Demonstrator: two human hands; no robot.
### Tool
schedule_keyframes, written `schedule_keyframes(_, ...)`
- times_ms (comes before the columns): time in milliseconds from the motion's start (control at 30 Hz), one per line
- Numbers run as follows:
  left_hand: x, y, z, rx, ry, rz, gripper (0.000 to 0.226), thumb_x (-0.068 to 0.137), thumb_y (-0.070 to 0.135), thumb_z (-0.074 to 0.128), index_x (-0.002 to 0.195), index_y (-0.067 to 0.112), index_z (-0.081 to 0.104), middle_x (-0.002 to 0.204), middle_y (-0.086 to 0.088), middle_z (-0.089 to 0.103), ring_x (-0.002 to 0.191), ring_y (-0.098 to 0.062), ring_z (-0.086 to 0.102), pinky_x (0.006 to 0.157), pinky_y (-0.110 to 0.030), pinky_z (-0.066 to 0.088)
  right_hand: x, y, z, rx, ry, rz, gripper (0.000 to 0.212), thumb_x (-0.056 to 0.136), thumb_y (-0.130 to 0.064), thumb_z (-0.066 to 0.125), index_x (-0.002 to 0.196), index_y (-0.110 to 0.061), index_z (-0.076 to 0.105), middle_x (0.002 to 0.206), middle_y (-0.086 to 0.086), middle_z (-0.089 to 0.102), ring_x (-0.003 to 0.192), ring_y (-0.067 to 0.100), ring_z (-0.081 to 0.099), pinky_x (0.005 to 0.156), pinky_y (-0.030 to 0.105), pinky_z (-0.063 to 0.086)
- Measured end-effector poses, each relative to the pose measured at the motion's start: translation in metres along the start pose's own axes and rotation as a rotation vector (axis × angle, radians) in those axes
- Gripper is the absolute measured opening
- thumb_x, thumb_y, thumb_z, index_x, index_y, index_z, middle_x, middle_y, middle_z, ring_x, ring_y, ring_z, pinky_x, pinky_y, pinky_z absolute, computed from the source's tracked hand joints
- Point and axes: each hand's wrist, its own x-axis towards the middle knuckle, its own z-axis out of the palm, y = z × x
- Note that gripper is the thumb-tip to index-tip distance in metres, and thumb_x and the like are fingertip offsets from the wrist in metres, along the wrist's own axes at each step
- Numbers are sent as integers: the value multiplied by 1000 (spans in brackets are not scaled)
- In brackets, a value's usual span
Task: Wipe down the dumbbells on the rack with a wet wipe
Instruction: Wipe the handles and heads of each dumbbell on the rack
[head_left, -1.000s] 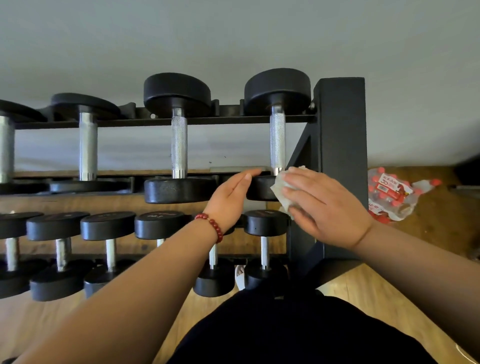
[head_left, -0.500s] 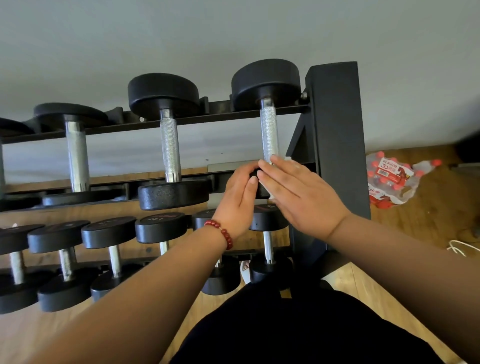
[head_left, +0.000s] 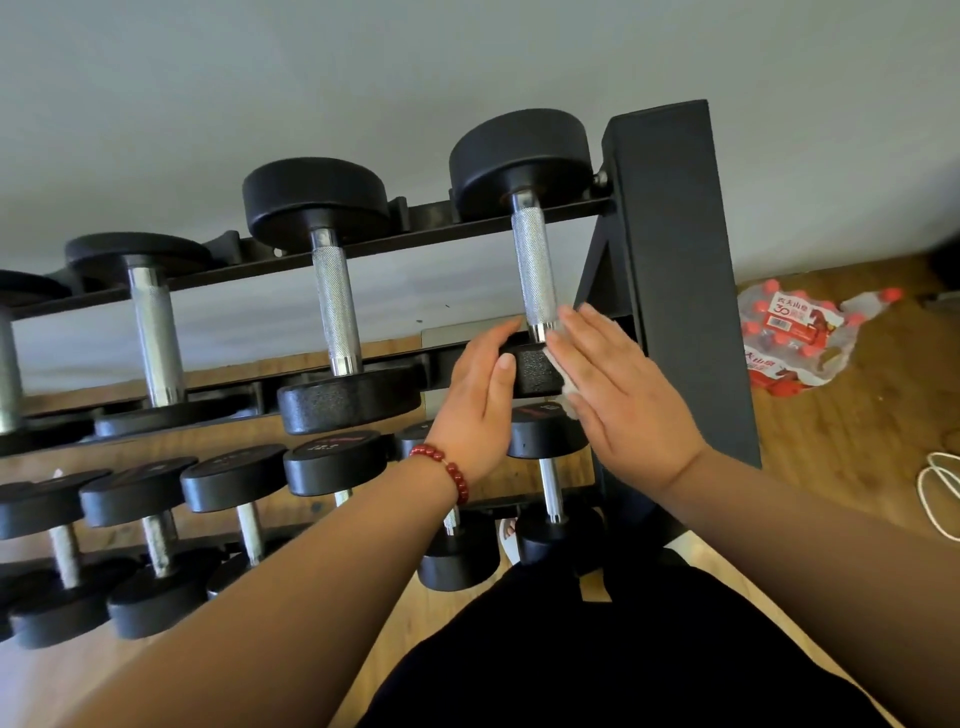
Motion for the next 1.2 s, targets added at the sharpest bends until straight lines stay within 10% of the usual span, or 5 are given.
schedule_keyframes(300, 2, 17, 8, 65, 51, -73, 56, 100, 40, 24, 151, 20, 26, 157, 3, 26, 145, -7, 17, 120, -30, 15, 0, -4, 3, 206, 72, 244, 50, 107, -35, 21, 149, -9, 19, 156, 4, 23, 146, 10, 14, 119, 21, 14)
schedule_keyframes(733, 4, 9, 9, 164, 64, -20, 55, 99, 41, 22, 148, 20, 31, 150, 2, 35, 133, 3, 25, 99, 2, 12, -7, -7, 1, 306, -26, 382, 56, 101, -40, 27, 150, -21, 8, 159, -8, 6, 145, -6, -1, 113, 5, 9)
schedule_keyframes(1200, 28, 17, -20, 266, 43, 112, 48, 101, 35, 32, 146, 17, 36, 148, 1, 39, 136, -5, 29, 115, -27, 25, 33, 9, -26, 46, -70, -31, 51, 99, -22, 38, 146, 0, 33, 152, 18, 36, 143, 28, 28, 115, 38, 30)
